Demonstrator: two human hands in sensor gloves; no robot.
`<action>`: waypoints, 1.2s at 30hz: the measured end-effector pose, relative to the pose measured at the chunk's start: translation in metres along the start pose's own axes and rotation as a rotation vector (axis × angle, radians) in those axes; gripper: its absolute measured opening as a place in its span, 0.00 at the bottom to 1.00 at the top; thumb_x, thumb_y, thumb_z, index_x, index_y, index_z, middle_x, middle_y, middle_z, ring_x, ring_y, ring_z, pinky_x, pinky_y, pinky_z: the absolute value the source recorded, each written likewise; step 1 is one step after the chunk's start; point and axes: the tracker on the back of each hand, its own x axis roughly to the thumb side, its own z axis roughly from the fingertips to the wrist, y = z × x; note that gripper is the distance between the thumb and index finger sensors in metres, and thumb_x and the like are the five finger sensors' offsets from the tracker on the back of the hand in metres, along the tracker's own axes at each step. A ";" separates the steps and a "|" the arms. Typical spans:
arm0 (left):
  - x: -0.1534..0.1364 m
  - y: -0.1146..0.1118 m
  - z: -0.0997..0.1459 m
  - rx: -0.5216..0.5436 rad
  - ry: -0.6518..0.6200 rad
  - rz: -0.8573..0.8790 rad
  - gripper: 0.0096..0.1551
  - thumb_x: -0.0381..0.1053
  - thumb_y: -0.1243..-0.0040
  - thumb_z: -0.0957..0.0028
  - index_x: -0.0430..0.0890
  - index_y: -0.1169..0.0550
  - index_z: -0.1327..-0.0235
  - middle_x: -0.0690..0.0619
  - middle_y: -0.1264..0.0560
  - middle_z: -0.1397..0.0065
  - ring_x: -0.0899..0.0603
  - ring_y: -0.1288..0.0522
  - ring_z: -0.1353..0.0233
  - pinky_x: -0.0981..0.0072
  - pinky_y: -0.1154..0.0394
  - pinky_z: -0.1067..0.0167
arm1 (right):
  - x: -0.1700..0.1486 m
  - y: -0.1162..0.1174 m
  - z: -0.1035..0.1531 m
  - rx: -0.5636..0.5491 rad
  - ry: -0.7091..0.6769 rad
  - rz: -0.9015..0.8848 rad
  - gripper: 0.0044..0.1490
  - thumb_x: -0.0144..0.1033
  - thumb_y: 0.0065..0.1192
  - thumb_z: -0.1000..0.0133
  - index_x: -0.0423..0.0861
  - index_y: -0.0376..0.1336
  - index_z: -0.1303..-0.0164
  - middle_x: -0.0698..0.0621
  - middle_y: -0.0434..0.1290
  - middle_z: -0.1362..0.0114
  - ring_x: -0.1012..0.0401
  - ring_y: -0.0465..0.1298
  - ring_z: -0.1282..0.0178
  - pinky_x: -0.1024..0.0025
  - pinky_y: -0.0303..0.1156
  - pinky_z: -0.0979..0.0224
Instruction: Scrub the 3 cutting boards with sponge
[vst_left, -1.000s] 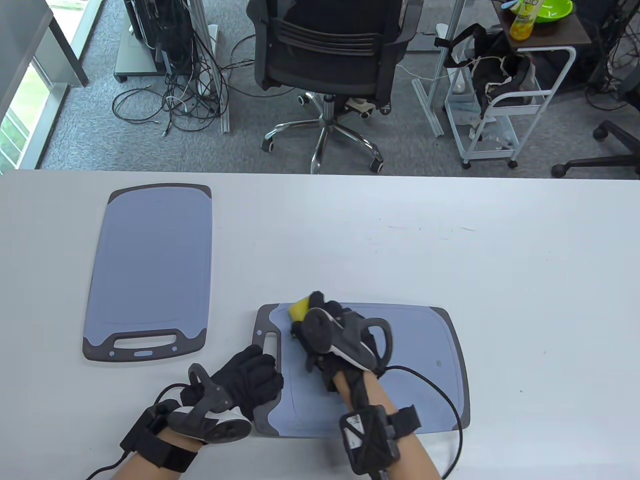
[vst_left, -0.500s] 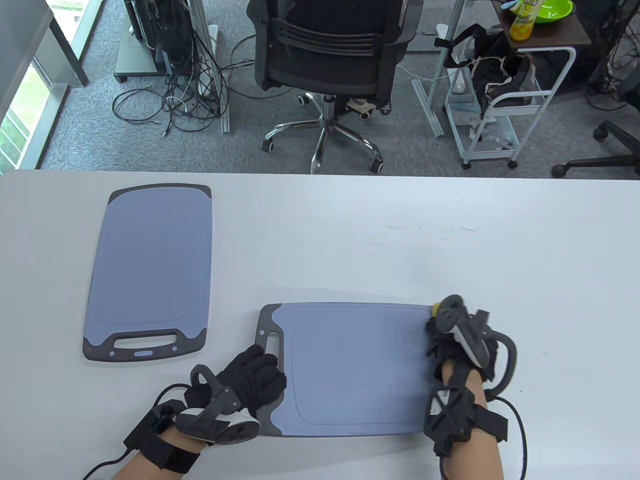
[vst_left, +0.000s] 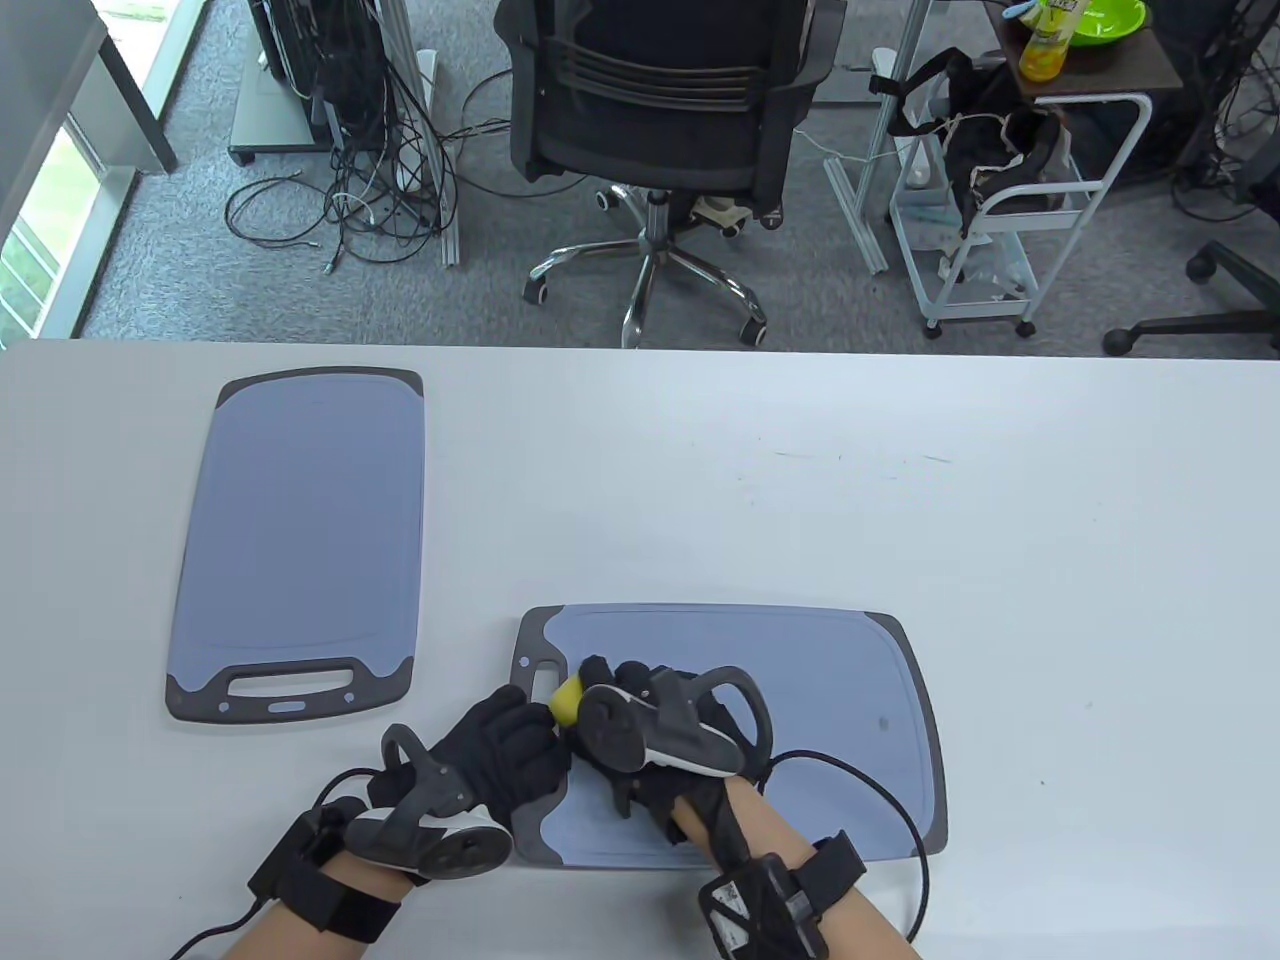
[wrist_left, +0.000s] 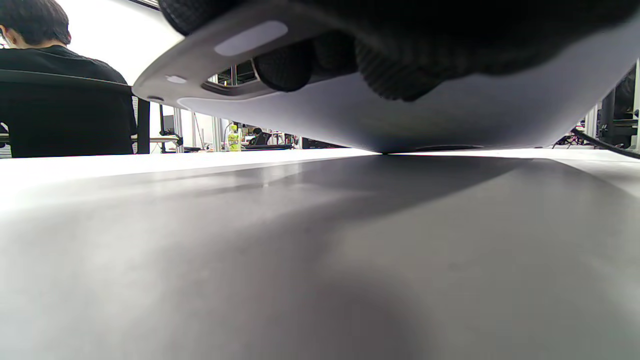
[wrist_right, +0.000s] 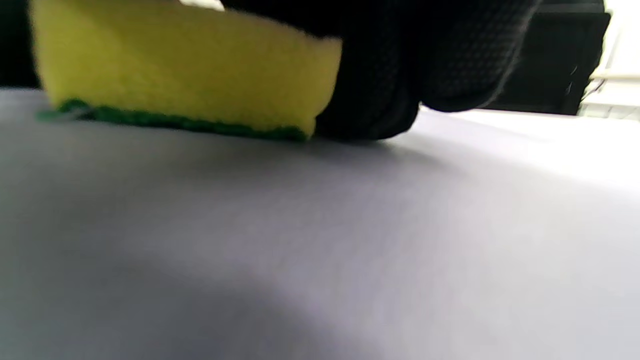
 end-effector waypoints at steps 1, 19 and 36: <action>0.000 0.000 0.000 0.001 -0.001 0.003 0.26 0.55 0.32 0.38 0.56 0.34 0.34 0.59 0.29 0.31 0.46 0.29 0.21 0.41 0.36 0.22 | -0.008 0.001 0.000 0.013 -0.001 0.009 0.46 0.63 0.54 0.45 0.46 0.58 0.22 0.48 0.72 0.37 0.56 0.78 0.47 0.55 0.74 0.39; 0.002 0.000 0.000 -0.005 -0.002 -0.004 0.26 0.54 0.33 0.37 0.55 0.35 0.33 0.58 0.30 0.30 0.44 0.31 0.20 0.40 0.39 0.22 | -0.147 0.027 0.072 0.061 0.574 -0.088 0.46 0.60 0.56 0.44 0.39 0.60 0.24 0.43 0.73 0.39 0.53 0.78 0.49 0.52 0.74 0.41; 0.002 0.000 0.001 0.004 -0.003 -0.004 0.26 0.55 0.33 0.37 0.55 0.34 0.34 0.58 0.29 0.30 0.44 0.31 0.20 0.40 0.38 0.22 | -0.185 0.041 0.109 0.048 0.699 -0.109 0.45 0.60 0.56 0.45 0.43 0.59 0.23 0.45 0.72 0.38 0.54 0.77 0.48 0.53 0.74 0.40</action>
